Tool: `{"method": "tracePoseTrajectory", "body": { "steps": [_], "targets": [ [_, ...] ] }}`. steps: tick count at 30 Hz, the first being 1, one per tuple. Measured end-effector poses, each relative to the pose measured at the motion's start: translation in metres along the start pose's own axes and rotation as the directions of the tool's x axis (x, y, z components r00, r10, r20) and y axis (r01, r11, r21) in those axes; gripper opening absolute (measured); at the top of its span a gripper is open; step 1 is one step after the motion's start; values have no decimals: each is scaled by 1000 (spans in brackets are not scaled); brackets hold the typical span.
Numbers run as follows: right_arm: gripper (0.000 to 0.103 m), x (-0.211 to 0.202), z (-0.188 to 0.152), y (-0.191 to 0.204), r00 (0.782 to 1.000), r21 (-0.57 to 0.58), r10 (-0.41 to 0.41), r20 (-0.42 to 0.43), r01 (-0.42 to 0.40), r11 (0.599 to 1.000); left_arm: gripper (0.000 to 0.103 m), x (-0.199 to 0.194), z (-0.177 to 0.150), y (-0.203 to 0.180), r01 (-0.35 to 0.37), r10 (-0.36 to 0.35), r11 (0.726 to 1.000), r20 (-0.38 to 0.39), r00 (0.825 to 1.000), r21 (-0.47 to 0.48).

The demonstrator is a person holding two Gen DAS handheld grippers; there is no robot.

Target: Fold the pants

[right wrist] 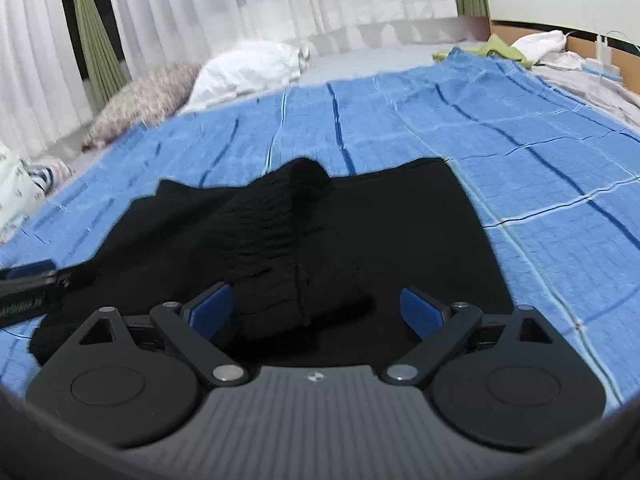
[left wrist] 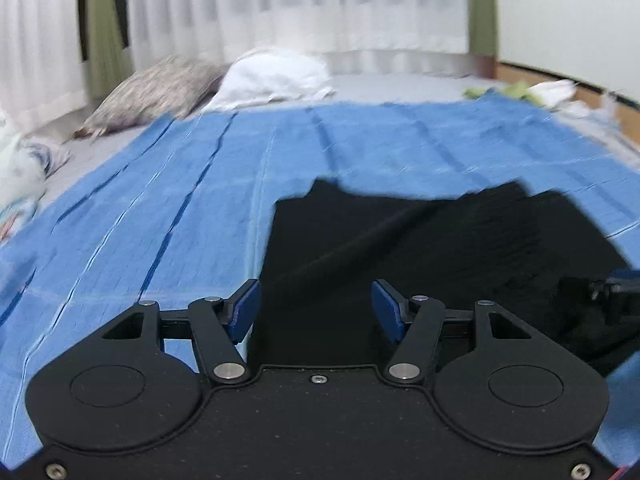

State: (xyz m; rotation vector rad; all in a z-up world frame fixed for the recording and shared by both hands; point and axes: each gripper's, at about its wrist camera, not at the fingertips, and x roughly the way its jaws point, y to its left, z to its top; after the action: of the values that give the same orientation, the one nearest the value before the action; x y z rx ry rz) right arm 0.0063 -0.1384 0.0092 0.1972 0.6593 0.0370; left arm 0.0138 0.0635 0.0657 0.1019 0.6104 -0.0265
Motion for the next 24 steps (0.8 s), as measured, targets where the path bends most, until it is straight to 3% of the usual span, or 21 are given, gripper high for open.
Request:
{"method": "tracePoseTrajectory", "body": {
  "steps": [3,5,6,8,9,10,13,16,21,24],
  "targets": [
    [100,20,-2,5,999,33,-11,-37,12,999,58,19,-13,7,-18,16,999,-71,997,-27],
    [92,25,-4,9,1000,16,-26,-13,26,1000,58,24,-21,10,-17,13,999,-85,996,-46],
    [85,27,-3,11,999,16,-34,-6,34,999,58,24,-24,12,-14,10,998,-77,997,-54],
    [60,25,0,9,1000,32,-21,11,21,999,58,26,-23,13,-1,-3,998,-75,997,-61],
    [56,23,2,7,1000,47,-11,20,10,999,58,26,-22,13,2,-7,998,-74,997,-68],
    [40,18,4,4,999,60,-2,34,0,998,58,26,-20,12,8,-13,997,-70,997,-74],
    [24,-7,9,0,992,8,-61,109,60,998,57,19,-18,9,48,-52,995,-48,998,-88],
    [21,-29,5,-6,976,-27,-141,163,148,989,57,14,-18,-3,79,-83,994,-52,995,-71],
    [22,-36,-17,-23,966,-8,-216,141,220,976,58,8,-26,-19,103,-104,995,-63,993,-18],
    [23,-45,-27,-23,952,-16,-251,173,258,966,58,1,-28,-21,106,-105,994,-60,993,1]
  ]
}}
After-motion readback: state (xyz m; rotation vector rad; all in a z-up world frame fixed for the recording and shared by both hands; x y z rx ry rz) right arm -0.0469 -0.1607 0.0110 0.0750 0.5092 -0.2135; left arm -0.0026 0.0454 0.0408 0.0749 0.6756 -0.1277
